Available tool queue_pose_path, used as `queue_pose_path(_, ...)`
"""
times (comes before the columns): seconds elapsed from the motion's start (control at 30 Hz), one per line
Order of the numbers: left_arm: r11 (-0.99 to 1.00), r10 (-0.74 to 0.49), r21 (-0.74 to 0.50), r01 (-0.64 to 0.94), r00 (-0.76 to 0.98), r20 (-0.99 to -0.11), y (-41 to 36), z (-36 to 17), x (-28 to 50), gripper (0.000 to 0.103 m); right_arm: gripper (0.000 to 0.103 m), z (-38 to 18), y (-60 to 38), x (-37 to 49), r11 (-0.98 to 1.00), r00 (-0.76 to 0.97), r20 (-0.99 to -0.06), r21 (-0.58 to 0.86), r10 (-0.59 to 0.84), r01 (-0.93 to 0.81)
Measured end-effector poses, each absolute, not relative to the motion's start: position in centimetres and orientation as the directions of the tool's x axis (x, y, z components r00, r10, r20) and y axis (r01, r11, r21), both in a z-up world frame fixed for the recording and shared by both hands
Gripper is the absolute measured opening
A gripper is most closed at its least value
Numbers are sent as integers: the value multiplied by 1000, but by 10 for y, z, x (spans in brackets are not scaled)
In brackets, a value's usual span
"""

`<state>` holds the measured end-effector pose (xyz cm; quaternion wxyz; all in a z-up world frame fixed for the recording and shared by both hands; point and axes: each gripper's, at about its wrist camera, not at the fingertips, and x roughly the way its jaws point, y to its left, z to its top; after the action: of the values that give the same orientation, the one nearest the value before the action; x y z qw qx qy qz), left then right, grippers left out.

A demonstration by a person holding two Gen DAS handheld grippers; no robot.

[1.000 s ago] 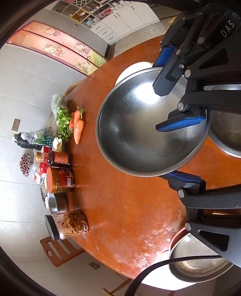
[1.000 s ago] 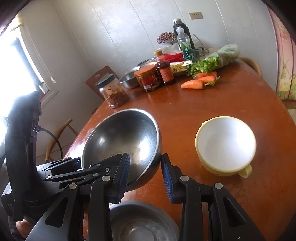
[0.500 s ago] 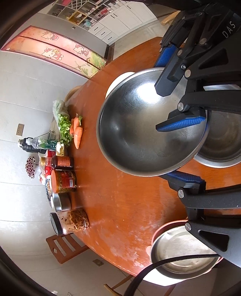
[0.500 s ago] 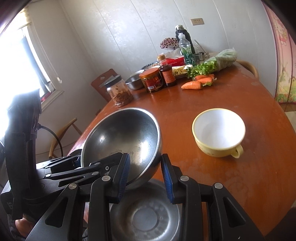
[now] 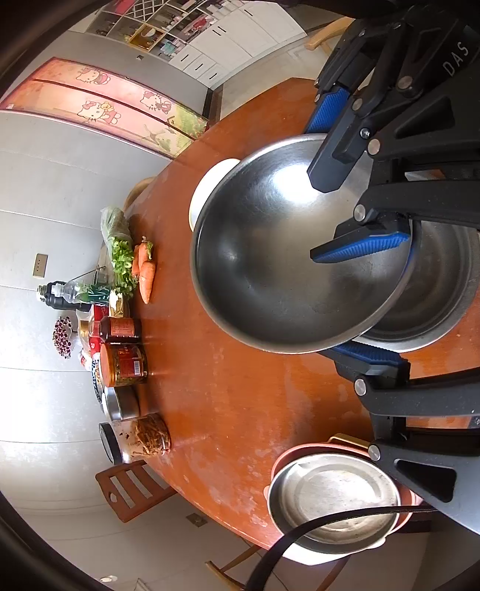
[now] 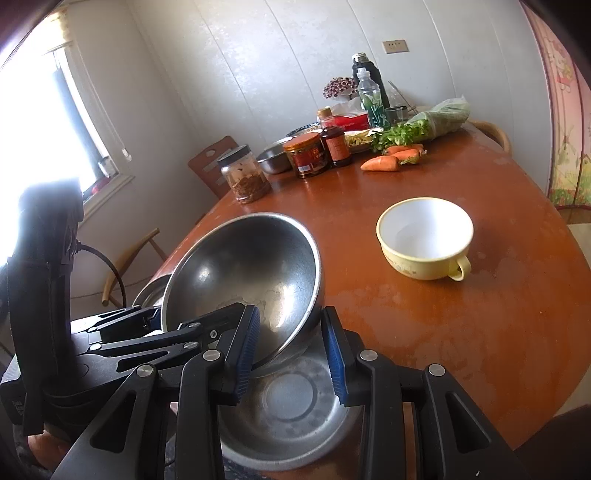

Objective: Organize plates and bowls
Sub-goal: 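Lower the small steel bowl into the steel basin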

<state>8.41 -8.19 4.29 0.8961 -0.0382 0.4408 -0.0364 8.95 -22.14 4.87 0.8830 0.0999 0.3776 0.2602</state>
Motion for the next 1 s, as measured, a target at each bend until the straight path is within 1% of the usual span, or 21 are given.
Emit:
queue_pose_path(0.53, 998, -67, -66, 24, 600, -797, -88, 34, 50, 41, 37, 43, -226, 56, 834, 557, -624, 362, 548, -416)
queue_pose_path(1.0, 996, -81, -78, 32, 591, -802, -84, 29, 40, 41, 38, 43, -220, 45, 838, 554, -637, 325, 536, -437)
